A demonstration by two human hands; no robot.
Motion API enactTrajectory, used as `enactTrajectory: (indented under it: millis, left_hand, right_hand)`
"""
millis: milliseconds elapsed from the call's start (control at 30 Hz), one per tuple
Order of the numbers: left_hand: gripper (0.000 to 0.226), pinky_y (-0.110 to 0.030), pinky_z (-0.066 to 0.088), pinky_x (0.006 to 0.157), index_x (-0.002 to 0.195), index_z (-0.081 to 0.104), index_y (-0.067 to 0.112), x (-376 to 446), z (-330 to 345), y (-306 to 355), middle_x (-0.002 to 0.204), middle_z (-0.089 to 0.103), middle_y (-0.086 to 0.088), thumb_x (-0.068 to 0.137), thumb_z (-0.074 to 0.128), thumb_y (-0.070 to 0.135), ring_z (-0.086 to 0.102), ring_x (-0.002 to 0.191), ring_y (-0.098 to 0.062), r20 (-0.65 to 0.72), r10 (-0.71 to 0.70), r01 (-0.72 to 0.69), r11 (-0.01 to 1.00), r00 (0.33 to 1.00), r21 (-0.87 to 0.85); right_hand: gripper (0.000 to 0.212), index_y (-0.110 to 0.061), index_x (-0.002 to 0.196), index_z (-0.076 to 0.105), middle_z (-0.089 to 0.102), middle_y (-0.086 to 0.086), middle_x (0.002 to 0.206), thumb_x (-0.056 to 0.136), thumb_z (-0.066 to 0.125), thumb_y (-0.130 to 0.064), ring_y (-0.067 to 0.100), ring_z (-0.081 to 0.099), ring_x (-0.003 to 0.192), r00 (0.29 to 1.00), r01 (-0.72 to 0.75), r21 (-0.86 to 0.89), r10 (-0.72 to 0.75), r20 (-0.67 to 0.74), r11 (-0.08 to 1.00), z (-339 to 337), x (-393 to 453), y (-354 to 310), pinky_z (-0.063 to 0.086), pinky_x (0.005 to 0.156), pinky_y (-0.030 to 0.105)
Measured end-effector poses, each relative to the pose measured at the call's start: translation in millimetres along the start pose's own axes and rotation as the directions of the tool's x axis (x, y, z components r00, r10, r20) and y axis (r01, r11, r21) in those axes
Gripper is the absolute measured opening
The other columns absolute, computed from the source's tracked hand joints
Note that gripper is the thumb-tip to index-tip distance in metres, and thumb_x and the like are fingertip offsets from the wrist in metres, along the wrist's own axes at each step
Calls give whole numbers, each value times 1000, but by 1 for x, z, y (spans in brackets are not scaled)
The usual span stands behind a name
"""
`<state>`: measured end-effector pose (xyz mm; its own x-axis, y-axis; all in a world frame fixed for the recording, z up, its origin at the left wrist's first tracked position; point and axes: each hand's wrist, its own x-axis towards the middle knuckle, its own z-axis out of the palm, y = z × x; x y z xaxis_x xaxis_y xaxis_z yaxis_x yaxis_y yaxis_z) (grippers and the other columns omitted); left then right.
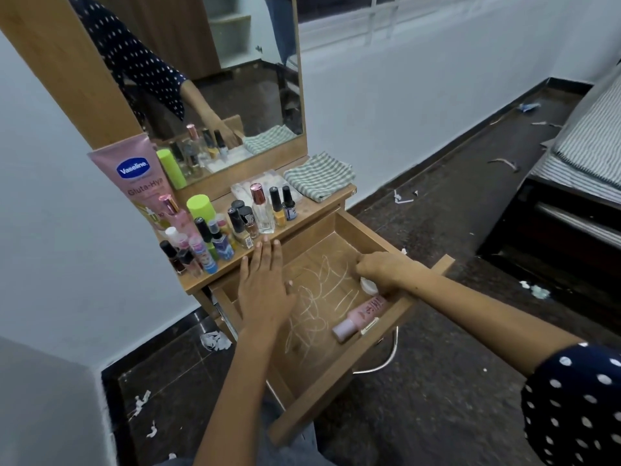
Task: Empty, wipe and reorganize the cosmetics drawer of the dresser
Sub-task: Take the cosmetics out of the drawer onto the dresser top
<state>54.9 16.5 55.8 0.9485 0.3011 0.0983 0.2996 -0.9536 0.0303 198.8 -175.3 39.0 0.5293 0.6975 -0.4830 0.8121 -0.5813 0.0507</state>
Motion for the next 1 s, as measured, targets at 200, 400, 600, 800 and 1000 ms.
enactTrajectory:
  millis: [200, 400, 600, 800, 1000]
  left_hand:
    - [73, -38, -6, 118, 150, -8, 14, 0, -1, 1, 158, -10, -7, 97, 37, 34, -11, 145, -18, -1, -9, 9, 1000, 1000, -8]
    - [72, -37, -6, 117, 151, -6, 14, -2, -4, 2, 159, -8, -6, 97, 38, 33, -10, 146, -18, -12, -17, 16, 999, 1000, -38]
    - [70, -37, -4, 118, 151, -4, 13, -1, -6, 3, 159, -5, -5, 98, 38, 32, -6, 146, -16, -15, -35, 34, 998, 999, -50]
    - [69, -35, -2, 117, 152, -2, 15, 3, -13, 5, 160, 3, -4, 99, 39, 31, 1, 146, -15, -39, -41, 39, 997, 998, -69]
    - [71, -38, 1, 119, 151, -4, 14, 9, -22, 4, 159, 8, -5, 98, 38, 34, 6, 146, -17, 29, -32, 34, 998, 999, -59]
  right_hand:
    - [56, -16, 126, 47, 53, 12, 123, 76, 71, -23, 30, 58, 105, 978, 63, 113, -38, -205, 992, -1, 8, -11, 44, 79, 33]
    - [64, -13, 126, 47, 51, 11, 124, 72, 79, -23, 28, 54, 111, 974, 68, 244, -11, -227, 967, 2, 20, -20, 45, 87, 33]
    - [53, -21, 110, 53, 58, 4, 113, 66, 79, -36, 23, 58, 102, 940, 63, 353, 63, -335, 933, -1, 15, -16, 48, 80, 36]
    - [53, -28, 96, 48, 62, -6, 102, 57, 76, -51, 12, 60, 91, 773, 300, 661, 231, -591, 687, -53, -21, -32, 56, 67, 34]
    - [34, -19, 87, 57, 66, -5, 97, 64, 78, -34, 17, 62, 92, 542, 469, 635, 369, -756, 614, -126, -5, -43, 50, 61, 39]
